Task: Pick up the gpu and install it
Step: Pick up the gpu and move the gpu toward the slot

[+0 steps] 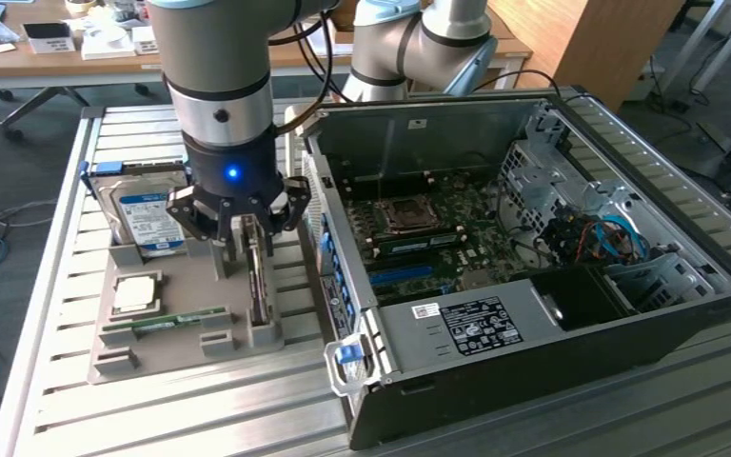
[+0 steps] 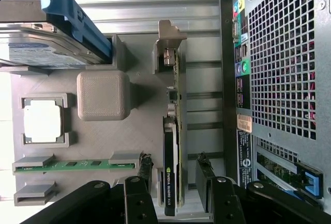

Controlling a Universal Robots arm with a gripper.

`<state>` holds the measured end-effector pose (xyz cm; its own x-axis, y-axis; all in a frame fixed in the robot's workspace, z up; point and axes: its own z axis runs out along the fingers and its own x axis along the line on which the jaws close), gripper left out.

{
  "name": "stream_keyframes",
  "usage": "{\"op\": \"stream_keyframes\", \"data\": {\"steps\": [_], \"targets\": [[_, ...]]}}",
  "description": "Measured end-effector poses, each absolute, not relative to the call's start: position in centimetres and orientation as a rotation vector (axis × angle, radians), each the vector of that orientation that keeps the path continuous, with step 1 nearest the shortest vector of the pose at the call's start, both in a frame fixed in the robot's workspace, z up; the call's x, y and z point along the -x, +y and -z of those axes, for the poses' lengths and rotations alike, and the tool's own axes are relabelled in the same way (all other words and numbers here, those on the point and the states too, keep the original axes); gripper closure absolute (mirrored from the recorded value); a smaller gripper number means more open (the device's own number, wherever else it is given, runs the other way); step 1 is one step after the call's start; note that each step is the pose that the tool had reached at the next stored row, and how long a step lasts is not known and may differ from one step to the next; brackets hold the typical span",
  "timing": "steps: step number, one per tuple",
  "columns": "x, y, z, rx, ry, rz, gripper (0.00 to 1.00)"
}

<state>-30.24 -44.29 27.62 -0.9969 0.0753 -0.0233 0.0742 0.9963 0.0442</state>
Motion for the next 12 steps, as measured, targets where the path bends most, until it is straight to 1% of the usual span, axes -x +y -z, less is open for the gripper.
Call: {"op": "stream_keyframes", "data": {"steps": [12], "targets": [[30.24, -44.29, -27.25, -0.117, 3.114, -0.067, 0.53]]}}
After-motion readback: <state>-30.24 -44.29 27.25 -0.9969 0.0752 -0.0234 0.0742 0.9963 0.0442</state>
